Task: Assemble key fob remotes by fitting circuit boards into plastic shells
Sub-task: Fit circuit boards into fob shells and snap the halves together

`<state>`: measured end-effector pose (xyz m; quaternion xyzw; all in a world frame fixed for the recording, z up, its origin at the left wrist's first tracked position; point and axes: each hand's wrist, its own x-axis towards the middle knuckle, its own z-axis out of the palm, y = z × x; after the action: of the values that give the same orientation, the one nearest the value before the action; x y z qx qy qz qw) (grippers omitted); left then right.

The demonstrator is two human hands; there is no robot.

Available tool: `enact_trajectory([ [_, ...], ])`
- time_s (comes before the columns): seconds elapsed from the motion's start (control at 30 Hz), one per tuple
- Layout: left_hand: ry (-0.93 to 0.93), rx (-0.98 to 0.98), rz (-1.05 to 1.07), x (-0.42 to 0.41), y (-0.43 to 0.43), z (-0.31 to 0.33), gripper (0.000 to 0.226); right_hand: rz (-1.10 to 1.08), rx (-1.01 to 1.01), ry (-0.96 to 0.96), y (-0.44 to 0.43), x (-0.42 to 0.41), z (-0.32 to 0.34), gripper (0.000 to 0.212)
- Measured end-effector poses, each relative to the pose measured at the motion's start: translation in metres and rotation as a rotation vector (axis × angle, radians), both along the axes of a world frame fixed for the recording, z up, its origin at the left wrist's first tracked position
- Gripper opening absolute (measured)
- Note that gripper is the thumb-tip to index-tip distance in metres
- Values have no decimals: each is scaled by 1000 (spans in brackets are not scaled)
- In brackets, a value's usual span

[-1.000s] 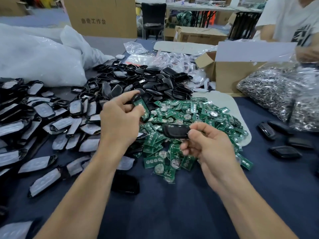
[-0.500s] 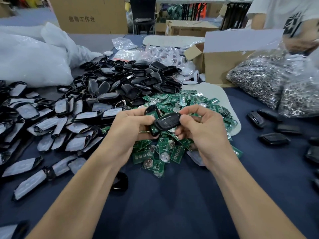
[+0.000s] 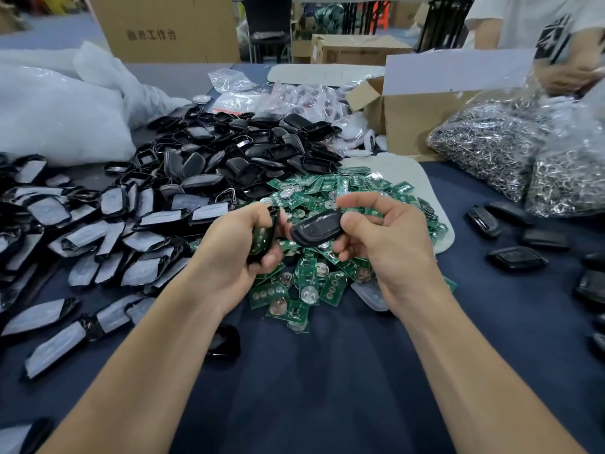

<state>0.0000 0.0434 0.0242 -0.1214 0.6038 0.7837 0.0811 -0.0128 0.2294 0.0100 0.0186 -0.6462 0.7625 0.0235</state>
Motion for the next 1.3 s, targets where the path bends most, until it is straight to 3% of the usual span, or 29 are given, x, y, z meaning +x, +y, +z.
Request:
enact_trajectory([
  [0.2, 145, -314, 58, -2, 12, -6, 21, -63, 123, 65, 4, -2, -2, 28],
  [0.37, 195, -266, -27, 1, 11, -8, 43, -2, 59, 36, 0, 0, -1, 25],
  [0.47, 186, -177, 38, -2, 8, -9, 45, -36, -178, -82, 0, -3, 0, 24],
  [0.57, 237, -213, 163, -3, 10, -11, 42, -18, -150, -97, -3, 0, -1, 25],
  [0.67, 288, -367, 246, -2, 16, -13, 27, -14, 10, -49, -14, 5, -9, 26],
  [0.83, 472, -819, 298, 4, 32, -18, 21, -68, 224, -28, -27, 14, -9, 31],
  [0.97, 610, -958, 251, 7, 34, -21, 27, -97, 170, -118, -23, 12, -4, 35],
  [1.03, 574, -894, 180, 6, 33, -19, 27, -30, 1, -177, -18, 7, -6, 29],
  [1.17, 286, -221, 105, 4, 32, -9, 28, 129, -399, -265, -6, 2, 3, 21],
  [1.23, 145, -103, 127, 2, 28, -6, 33, 161, -478, -300, -2, 0, 5, 18],
  [1.3, 85, -8, 145, 3, 24, -6, 22, 187, -532, -315, -1, -1, 4, 17],
])
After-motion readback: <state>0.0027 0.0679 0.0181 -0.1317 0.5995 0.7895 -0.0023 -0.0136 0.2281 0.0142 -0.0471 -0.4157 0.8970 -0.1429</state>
